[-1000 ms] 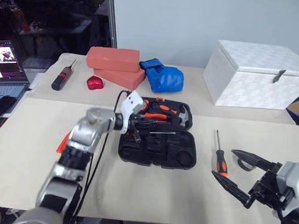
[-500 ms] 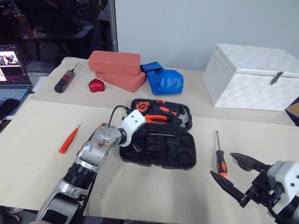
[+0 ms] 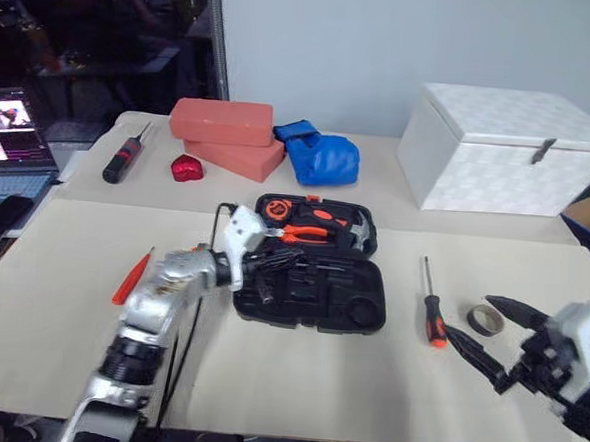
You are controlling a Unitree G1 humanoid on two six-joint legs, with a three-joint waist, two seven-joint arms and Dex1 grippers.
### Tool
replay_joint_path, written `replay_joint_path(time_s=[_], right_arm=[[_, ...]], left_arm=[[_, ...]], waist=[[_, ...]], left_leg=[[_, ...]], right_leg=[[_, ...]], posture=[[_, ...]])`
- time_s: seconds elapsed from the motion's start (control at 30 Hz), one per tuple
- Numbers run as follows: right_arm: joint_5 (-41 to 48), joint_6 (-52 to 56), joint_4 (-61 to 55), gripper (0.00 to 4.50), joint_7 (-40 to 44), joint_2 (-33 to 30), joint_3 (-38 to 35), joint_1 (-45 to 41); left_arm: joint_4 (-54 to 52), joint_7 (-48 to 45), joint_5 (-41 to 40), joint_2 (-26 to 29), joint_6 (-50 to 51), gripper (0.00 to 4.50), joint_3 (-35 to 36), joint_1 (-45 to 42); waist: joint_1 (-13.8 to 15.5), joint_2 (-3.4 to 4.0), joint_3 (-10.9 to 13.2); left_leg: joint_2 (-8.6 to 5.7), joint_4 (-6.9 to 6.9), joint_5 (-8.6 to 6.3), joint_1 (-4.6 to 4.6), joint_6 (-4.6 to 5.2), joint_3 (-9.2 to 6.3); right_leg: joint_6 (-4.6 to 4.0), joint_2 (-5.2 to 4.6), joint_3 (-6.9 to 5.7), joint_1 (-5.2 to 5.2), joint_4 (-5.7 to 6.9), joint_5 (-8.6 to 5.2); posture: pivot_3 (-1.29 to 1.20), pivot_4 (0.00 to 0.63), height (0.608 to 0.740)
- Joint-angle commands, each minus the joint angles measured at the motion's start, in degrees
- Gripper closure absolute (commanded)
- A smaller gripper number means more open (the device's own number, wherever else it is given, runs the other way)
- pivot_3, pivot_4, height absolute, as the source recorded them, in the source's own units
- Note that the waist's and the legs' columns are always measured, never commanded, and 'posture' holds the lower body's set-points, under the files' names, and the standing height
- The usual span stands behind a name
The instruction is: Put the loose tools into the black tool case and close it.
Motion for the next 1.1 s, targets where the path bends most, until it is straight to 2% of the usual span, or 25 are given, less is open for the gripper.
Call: replay_joint_path(time_s=[0.03,0.13,0.27,0.3,0.37,0.53,0.57,0.6,0.7,0.83,0.9,1.0,1.1], right_arm=[[0.9,8.8,3.8,0.0,-4.5,-2.2,5.4,-7.2],[1.4,15.0,7.5,0.0,-8.1,-1.0,9.4,-13.8],[-1.4,22.9,14.2,0.0,-13.2,0.5,14.5,-21.0],[-2.8,24.8,16.3,0.25,-14.5,0.5,16.2,-22.7],[-4.1,27.2,18.4,0.74,-15.9,0.4,18.0,-25.2],[-5.0,30.7,18.4,2.47,-16.3,0.0,19.1,-27.5],[-5.3,30.8,18.1,2.69,-16.2,-0.2,19.3,-27.5],[-5.5,30.9,18.0,3.14,-16.0,-0.3,19.4,-27.5],[-5.5,31.0,16.2,3.98,-14.5,-1.8,17.6,-27.6],[-4.6,27.7,13.5,4.0,-10.9,-4.4,13.9,-28.8],[-3.4,23.8,11.5,4.0,-7.0,-5.6,13.4,-30.6],[-3.2,15.2,10.9,4.0,0.2,-6.6,17.3,-35.6],[-6.2,10.3,14.3,4.01,5.7,-8.3,25.2,-41.7]], left_arm=[[-6.3,-4.1,-8.6,3.1,5.9,2.55,2.4,-0.7],[-10.3,-9.1,-13.6,7.0,7.9,1.52,2.8,0.6],[-13.7,-11.9,-14.0,11.1,6.5,0.23,1.5,2.9],[-14.2,-12.3,-13.8,11.8,5.9,0.02,1.2,3.2],[-15.0,-12.1,-14.0,12.4,5.8,0.0,1.0,3.4],[-15.6,-10.5,-13.9,12.4,5.1,0.0,1.0,4.4],[-15.6,-10.2,-13.4,12.5,4.6,0.0,1.0,4.9],[-15.6,-10.0,-13.2,12.5,4.2,0.0,1.0,5.3],[-15.8,-7.7,-12.9,12.1,3.4,0.0,1.8,6.8],[-15.4,-2.6,-11.2,8.2,-2.5,0.0,4.9,10.1],[-15.7,-4.0,-11.4,9.4,-3.6,0.0,6.1,12.2],[-17.1,-7.3,-15.7,12.2,-2.7,0.0,10.2,16.9],[-17.6,-7.9,-17.0,13.5,-3.7,0.0,13.2,20.4]], waist=[[0.1,-0.01,0.0],[0.2,-0.08,0.1],[0.3,-0.02,0.1],[0.4,-0.06,0.2],[0.4,-0.08,0.2],[0.7,-0.04,0.2],[0.6,-0.04,0.2],[0.7,-0.04,0.2],[0.7,-0.04,0.2],[0.7,0.1,0.3],[0.5,0.08,0.3],[-0.5,0.25,0.4],[-1.1,0.32,0.6]], left_leg=[[-0.02,0.0,0.0,-0.01,0.0,-0.01],[-0.04,0.0,0.0,-0.07,0.0,-0.08],[-0.04,-0.02,0.0,-0.14,0.02,-0.12],[-0.05,-0.04,0.0,-0.15,0.03,-0.13],[-0.05,-0.04,0.0,-0.25,0.05,-0.13],[-0.08,-0.04,-0.01,-0.54,0.09,-0.26],[-0.09,-0.04,-0.02,-0.56,0.11,-0.26],[-0.09,-0.04,-0.03,-0.57,0.13,-0.26],[-0.09,-0.04,-0.04,-0.59,0.15,-0.26],[-0.1,-0.04,-0.04,-0.62,0.15,-0.26],[-0.09,-0.04,-0.04,-0.6,0.15,-0.27],[-0.06,-0.05,-0.04,-0.55,0.14,-0.28],[-0.03,-0.07,-0.04,-0.49,0.14,-0.27]], right_leg=[[0.0,-0.01,0.0,-0.01,-0.02,0.0],[0.0,0.0,0.0,-0.05,-0.05,0.0],[0.01,0.01,-0.01,-0.07,-0.15,-0.04],[0.04,0.01,-0.01,-0.04,-0.19,-0.06],[0.05,0.02,-0.02,-0.08,-0.29,-0.06],[0.12,0.07,-0.03,-0.13,-0.47,-0.07],[0.14,0.07,-0.03,-0.13,-0.5,-0.07],[0.16,0.07,-0.03,-0.11,-0.55,-0.07],[0.19,0.07,-0.03,-0.09,-0.63,-0.07],[0.21,0.06,-0.03,-0.1,-0.63,-0.06],[0.22,0.07,-0.04,-0.1,-0.61,-0.06],[0.2,0.12,-0.03,-0.12,-0.57,-0.05],[0.18,0.11,-0.03,-0.12,-0.55,-0.04]], posture=[[0.0,0.15,0.74],[0.0,0.15,0.74],[0.0,0.15,0.74],[0.0,0.15,0.74],[0.0,0.15,0.74],[0.0,0.15,0.74],[0.0,0.15,0.74],[0.0,0.15,0.74],[0.0,0.15,0.74],[0.0,0.15,0.74],[0.0,0.15,0.74],[0.0,0.15,0.74],[0.0,0.15,0.74]])
